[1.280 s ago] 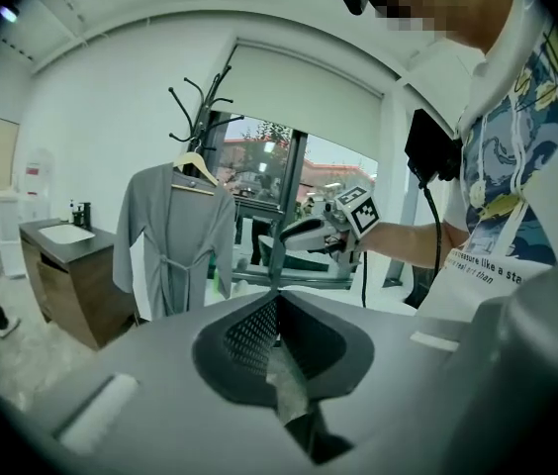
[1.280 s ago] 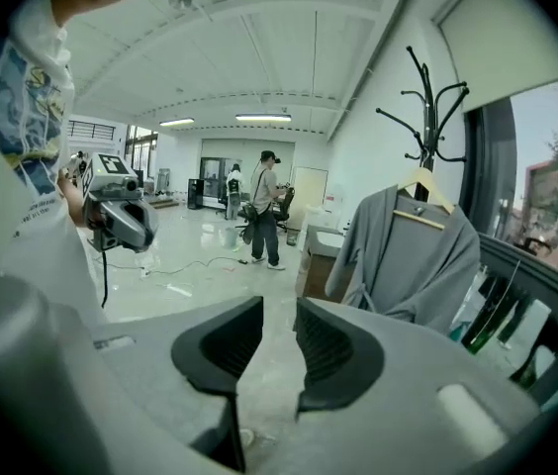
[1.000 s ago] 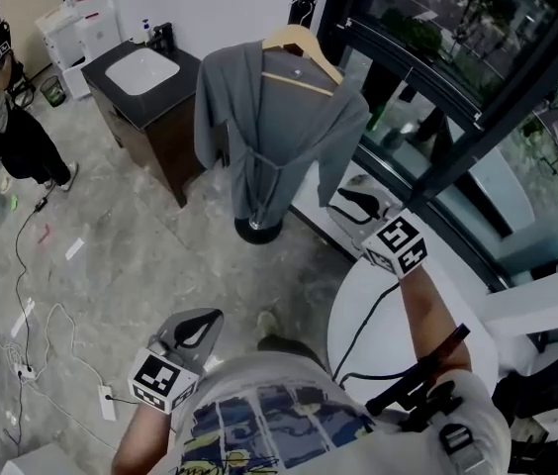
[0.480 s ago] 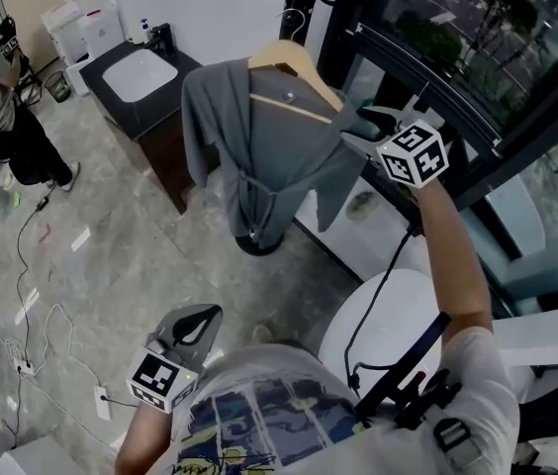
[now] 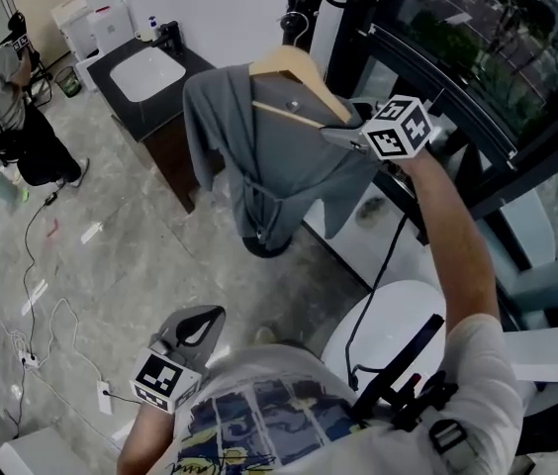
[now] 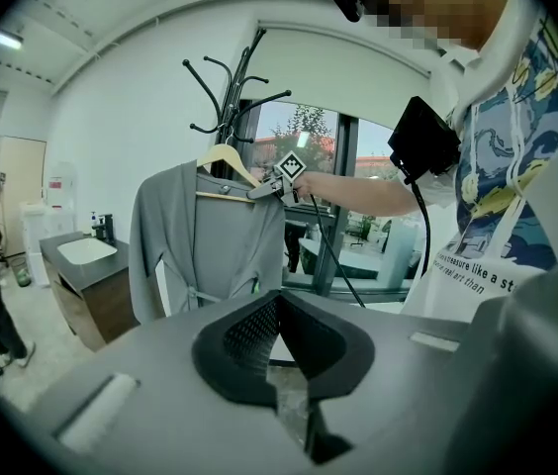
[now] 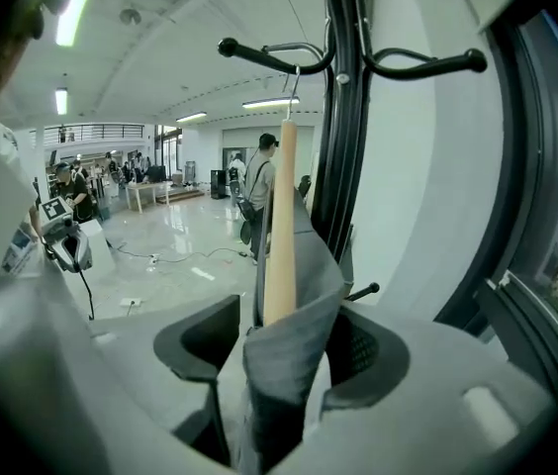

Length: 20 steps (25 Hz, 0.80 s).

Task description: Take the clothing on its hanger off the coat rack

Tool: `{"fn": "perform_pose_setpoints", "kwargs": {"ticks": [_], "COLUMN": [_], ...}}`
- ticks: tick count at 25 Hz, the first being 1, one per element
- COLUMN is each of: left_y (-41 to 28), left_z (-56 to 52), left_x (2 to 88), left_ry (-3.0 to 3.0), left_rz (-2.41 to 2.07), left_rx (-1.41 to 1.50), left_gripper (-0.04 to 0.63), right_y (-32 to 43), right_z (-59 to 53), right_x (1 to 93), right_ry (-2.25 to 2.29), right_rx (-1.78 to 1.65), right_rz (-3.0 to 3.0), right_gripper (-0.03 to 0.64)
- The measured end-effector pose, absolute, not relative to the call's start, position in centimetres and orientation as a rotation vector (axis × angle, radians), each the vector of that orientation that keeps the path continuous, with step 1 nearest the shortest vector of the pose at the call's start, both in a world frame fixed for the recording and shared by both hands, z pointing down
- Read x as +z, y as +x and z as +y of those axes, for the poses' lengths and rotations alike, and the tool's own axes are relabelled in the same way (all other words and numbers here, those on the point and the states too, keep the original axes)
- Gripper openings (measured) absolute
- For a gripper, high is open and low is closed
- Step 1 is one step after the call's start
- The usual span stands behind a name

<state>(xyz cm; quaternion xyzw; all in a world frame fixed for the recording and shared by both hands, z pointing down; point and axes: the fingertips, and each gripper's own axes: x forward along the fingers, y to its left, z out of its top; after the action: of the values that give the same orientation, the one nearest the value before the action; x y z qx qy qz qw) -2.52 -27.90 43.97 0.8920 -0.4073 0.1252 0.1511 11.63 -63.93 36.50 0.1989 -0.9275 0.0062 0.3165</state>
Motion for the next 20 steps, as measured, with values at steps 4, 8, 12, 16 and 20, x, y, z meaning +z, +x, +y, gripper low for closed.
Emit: {"fn": "perform_pose_setpoints", "kwargs": {"ticks": [4,8,12,16,20], "left_y": [-2.6,-2.9,-3.5,-4.1,-4.8], "left_z": [-27.9,-27.5,-26.7,-25.6,-24.2], "left_x": [44.3,44.3,44.5,44.6,44.4], "left_ry": [2.554,2.543,2.532,2.534,2.537], "left_rz": [-1.182,-1.198,-1.213,-1.222,-1.228], "left_rx": [0.358,0.351,0.351,0.351,0.342], "left_gripper": [0.002,0.002,0.002,0.002,0.002], "right_y": [10.4,9.8,9.9,10.4,10.9], "right_z": [-63.6,-63.0,-63.0,-62.7,-61.7], "right_x": [37.3,37.6,36.4,35.6,35.1], "right_ry": [0.472,0.425,0.487,0.558,0.6], "right_rx": [-0.016,-0.016,0.001,0.01,0.02], "right_rz": [-2.416,-2.419,-2.468,-2.47,-2.465], "right_gripper": [0.162,0.037,0.002,0.002,0.002]}}
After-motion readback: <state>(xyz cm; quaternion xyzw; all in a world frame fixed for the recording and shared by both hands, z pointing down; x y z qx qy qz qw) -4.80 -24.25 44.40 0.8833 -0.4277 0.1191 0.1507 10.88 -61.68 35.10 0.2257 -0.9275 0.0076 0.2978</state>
